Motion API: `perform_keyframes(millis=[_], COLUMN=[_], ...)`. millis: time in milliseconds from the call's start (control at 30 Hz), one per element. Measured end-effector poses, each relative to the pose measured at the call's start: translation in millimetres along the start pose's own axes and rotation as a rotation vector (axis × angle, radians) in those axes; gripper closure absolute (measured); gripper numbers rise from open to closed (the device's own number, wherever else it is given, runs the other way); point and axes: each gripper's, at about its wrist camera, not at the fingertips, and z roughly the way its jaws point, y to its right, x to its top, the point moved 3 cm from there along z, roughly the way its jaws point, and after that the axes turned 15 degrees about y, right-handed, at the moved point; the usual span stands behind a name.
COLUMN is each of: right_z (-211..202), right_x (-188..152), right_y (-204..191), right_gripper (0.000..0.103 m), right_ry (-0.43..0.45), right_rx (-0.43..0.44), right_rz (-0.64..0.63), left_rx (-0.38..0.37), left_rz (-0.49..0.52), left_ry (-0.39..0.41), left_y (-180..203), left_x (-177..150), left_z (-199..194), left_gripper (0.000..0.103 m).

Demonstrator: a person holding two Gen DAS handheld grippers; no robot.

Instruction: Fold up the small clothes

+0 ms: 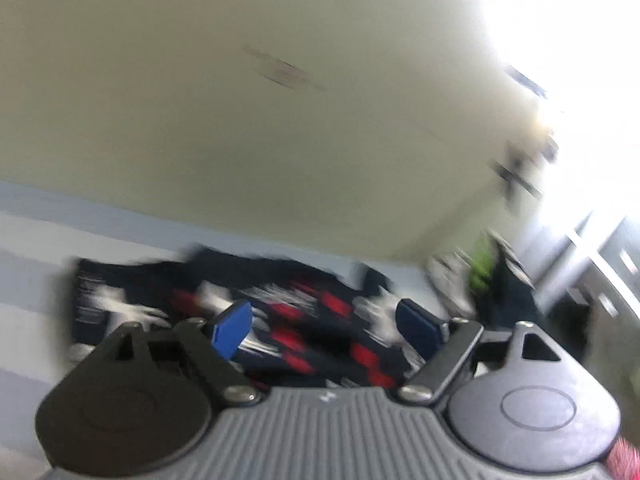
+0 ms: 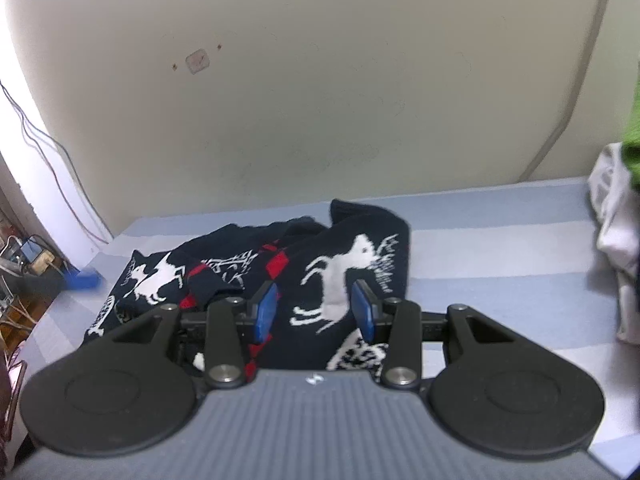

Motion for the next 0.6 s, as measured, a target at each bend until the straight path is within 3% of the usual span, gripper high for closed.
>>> perform_keyframes(millis=[133, 200, 267, 333, 400, 433, 500, 533, 567, 600], right_z=[0, 4, 10, 21, 21, 19, 16, 21, 30, 39], right_x=[-1, -5, -10, -17, -17, -13, -8, -10, -15, -20], right_y=[8, 13, 19, 20, 15, 10, 4, 2, 0, -1], right_gripper=[0.058, 0.056, 0.055, 0.064, 0.082, 0.084, 0.085, 0.085, 0.083, 0.072], right_ry=[0.024, 0.016, -0.007, -0.065, -0.054, -0.034, 0.012, -0.004, -0.042, -0.061], right_rx=[-0.046, -0.088, -0.124, -0.113, -0.111, -0.099, -0.036, -0.040, -0.081, -0.121], right_rz=[0.020, 0.035, 0.036, 0.033, 0.006, -0.010, 0.000, -0.006, -0.034, -0.062], left_rx=[0.133, 0.180, 0.186, 0.199, 0.201, 0.208, 0.270, 0.294, 0.293, 0.298], left_rz=[-0.083, -0.071, -0.075, -0.068, -0.094, -0.103, -0.108, -0.096, -0.073, -0.046], left_ry=[-0.082, -0.149, -0.199, -0.164, -0.124, -0.100, -0.091, -0.119, -0.108, -0.115], left_y=[-41, -50, -49, -47, -50, -54, -65, -67, -65, -61], left_x=[-1, -18, -39, -41, -34, -30, -24, -28, -30, -29], left_z=[21, 37, 55, 51, 41, 33, 30, 35, 37, 36], left_gripper=[0.028, 0.039, 0.080, 0.093, 0.093, 0.094, 0.093, 0.090, 0.088, 0.087])
